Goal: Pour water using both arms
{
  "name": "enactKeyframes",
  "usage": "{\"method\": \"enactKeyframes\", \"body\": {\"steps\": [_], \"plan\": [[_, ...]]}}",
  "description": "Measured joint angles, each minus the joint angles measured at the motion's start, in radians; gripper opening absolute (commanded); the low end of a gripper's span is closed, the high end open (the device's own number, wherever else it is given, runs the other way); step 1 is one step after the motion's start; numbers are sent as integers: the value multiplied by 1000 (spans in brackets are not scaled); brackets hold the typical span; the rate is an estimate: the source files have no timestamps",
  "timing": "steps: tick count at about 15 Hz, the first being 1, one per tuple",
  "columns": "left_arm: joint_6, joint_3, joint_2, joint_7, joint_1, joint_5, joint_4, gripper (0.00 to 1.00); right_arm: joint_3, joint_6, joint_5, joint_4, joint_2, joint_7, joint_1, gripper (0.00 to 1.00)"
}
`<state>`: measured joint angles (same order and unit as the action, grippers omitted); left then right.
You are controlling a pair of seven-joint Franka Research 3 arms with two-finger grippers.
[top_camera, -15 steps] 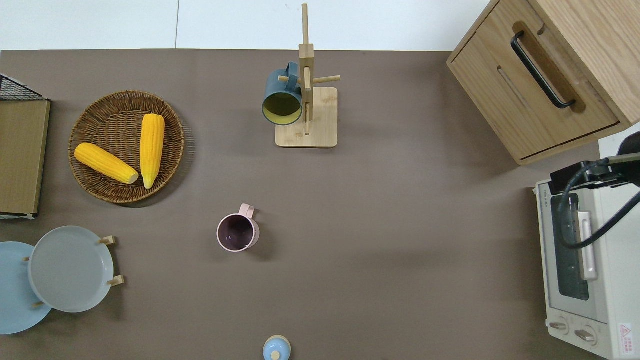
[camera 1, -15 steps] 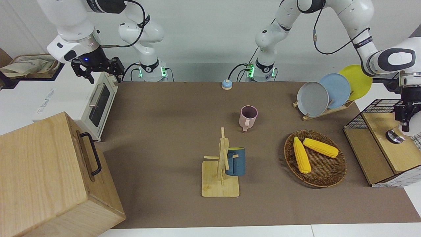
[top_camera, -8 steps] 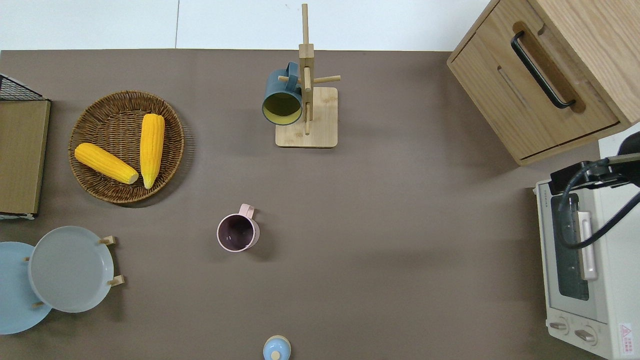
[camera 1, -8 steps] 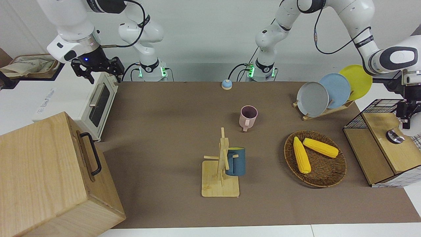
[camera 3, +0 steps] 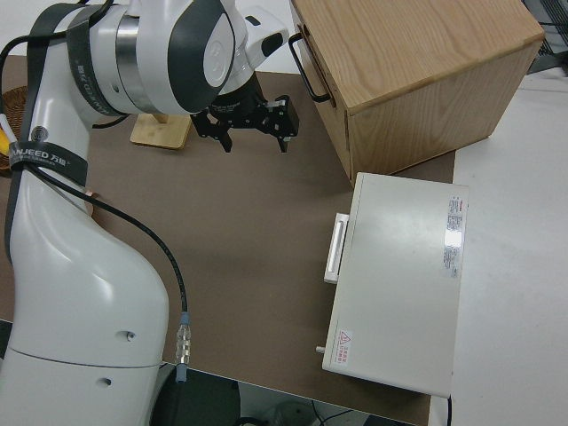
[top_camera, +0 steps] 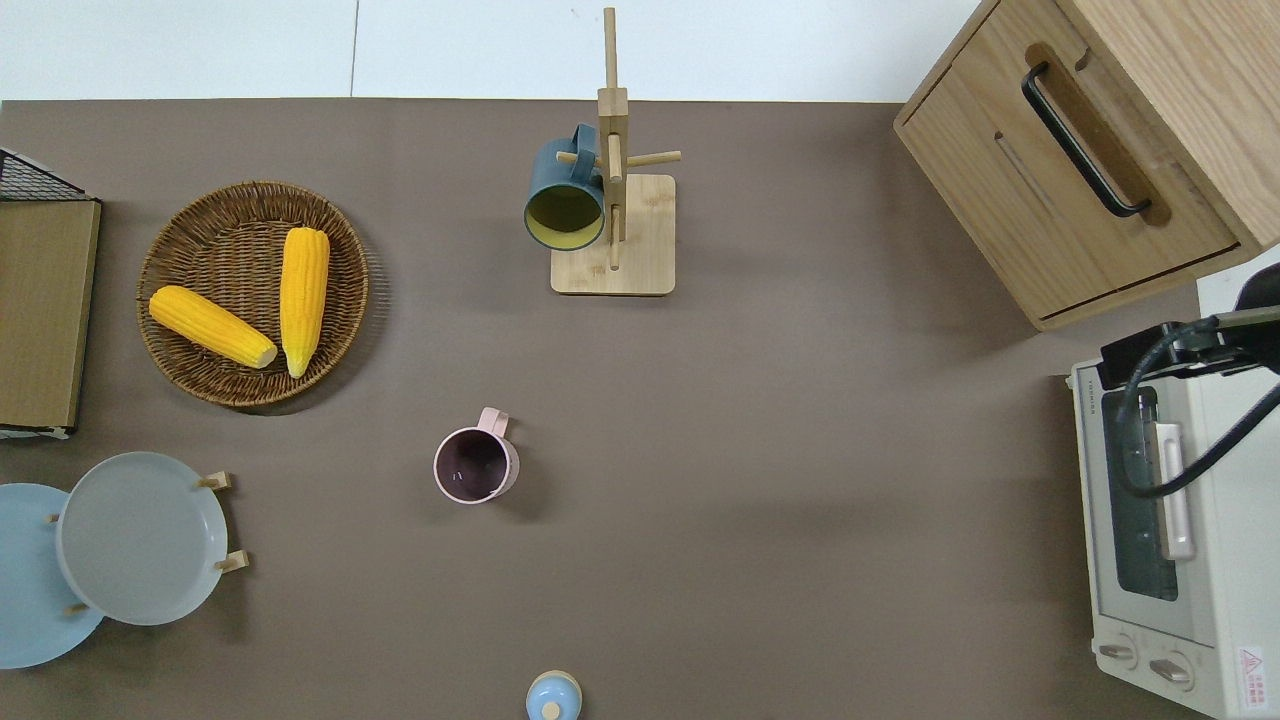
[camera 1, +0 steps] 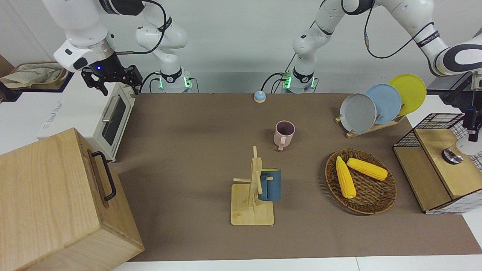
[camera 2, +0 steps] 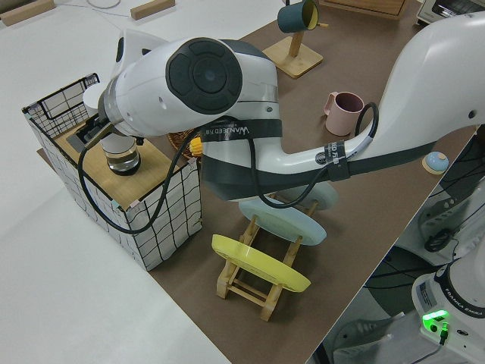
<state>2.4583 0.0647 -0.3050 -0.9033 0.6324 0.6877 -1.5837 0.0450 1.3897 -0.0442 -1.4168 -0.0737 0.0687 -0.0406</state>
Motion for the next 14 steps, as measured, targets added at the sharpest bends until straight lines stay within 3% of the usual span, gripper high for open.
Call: {"method": "enactKeyframes", "body": {"steps": [4,14], "plan": [[-166,-6,5,158,19,-132,94,993,0,0,0,0,0,0,0,992],[-383,-9,11,278,39,-315,173,993,0,0,0,0,0,0,0,992]]}}
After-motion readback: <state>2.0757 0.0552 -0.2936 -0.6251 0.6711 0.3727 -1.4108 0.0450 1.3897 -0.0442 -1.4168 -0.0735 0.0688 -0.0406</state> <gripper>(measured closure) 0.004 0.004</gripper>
